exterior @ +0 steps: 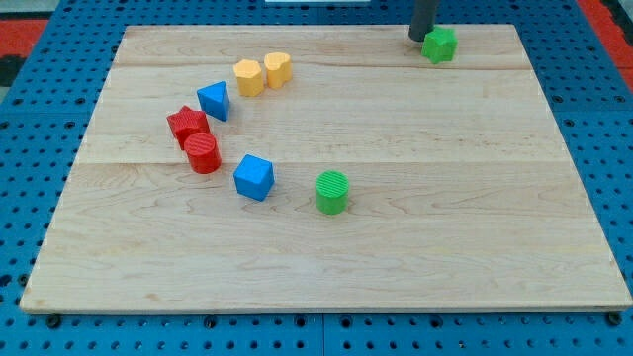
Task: Push the yellow heart towards green circle
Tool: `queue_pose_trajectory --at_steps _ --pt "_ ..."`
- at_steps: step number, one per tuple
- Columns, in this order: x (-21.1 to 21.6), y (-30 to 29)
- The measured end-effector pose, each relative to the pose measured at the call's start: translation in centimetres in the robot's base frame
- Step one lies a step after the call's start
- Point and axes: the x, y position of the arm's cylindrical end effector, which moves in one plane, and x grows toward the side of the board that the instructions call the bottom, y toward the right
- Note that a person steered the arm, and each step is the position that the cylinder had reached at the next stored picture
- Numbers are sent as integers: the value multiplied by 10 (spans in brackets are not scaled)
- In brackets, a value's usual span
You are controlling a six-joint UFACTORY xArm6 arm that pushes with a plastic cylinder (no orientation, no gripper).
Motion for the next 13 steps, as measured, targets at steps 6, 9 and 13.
queue_pose_trajectory --at_steps 6,9,13 --pt "9 -258" --pt "51 -180" --pt "106 -223"
